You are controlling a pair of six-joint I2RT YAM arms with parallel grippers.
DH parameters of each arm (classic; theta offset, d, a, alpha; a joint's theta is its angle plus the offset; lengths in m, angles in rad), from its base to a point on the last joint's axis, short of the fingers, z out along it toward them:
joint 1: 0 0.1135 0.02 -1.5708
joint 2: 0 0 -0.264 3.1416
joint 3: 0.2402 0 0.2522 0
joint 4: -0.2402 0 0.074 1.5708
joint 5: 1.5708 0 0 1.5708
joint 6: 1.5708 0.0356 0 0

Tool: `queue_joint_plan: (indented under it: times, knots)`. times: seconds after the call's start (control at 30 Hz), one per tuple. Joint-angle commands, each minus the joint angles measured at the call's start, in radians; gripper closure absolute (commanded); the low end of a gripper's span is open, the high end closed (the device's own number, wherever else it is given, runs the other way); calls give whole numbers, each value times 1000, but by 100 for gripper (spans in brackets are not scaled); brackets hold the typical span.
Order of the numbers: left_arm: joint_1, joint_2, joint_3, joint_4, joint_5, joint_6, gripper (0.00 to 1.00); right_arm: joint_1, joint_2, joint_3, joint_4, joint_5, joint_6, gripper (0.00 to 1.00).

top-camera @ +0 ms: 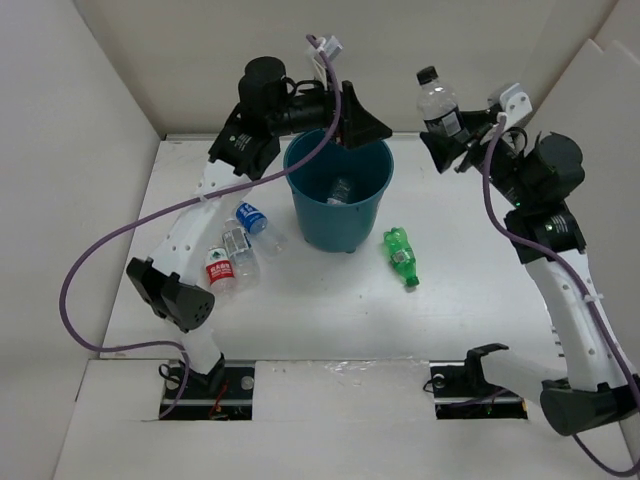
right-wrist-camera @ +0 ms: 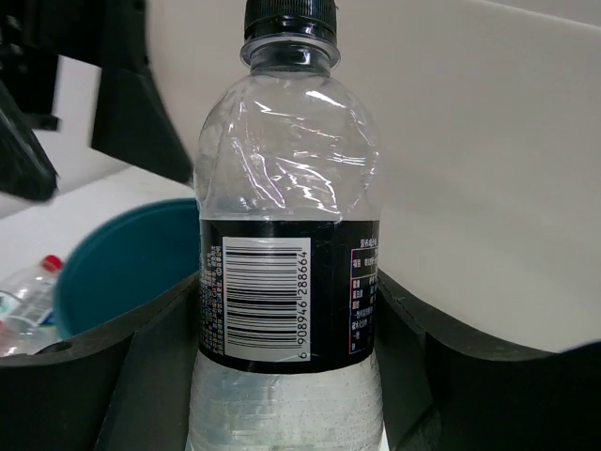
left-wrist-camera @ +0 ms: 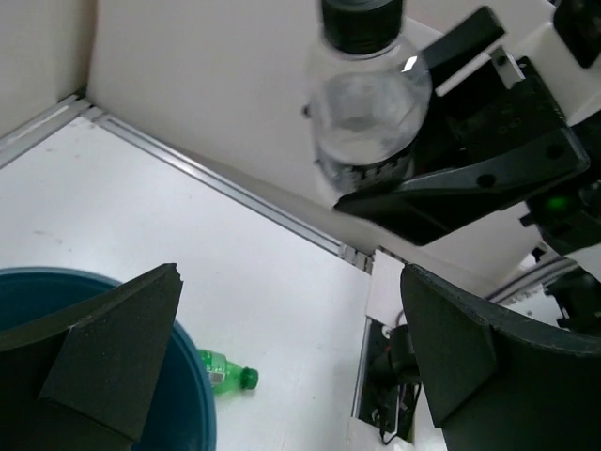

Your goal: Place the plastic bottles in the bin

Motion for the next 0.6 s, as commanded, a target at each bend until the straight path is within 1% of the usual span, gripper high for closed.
queue_joint_plan:
  times: [0.0,0.03,0.1,0.13,0.23,0.33,0.43,0.53,0.57]
  knots:
    - [-13,-36,13,155,70,-15,0,86,51,42,98,-55,47,100]
    - [-13,-45,-39,227,83,-33,0,103,51,42,98,-55,47,100]
    - [-13,-83,-100,316,92,-74,0,152,51,42,140,-55,47,100]
    - [-13,-96,-152,395,102,-88,0,166,51,42,140,-55,47,100]
    - [-13,-116,-205,503,136,-157,0,209,72,42,167,-55,47,100]
    - [-13,-107,-196,519,136,-168,0,252,73,33,215,-55,47,100]
    - [-13,-85,-187,499,136,-168,0,287,105,53,224,-55,38,100]
    - [-13,-85,-226,552,146,-205,0,316,149,65,224,-55,38,100]
    - [-13,-96,-236,574,156,-214,2,329,161,74,224,-55,38,100]
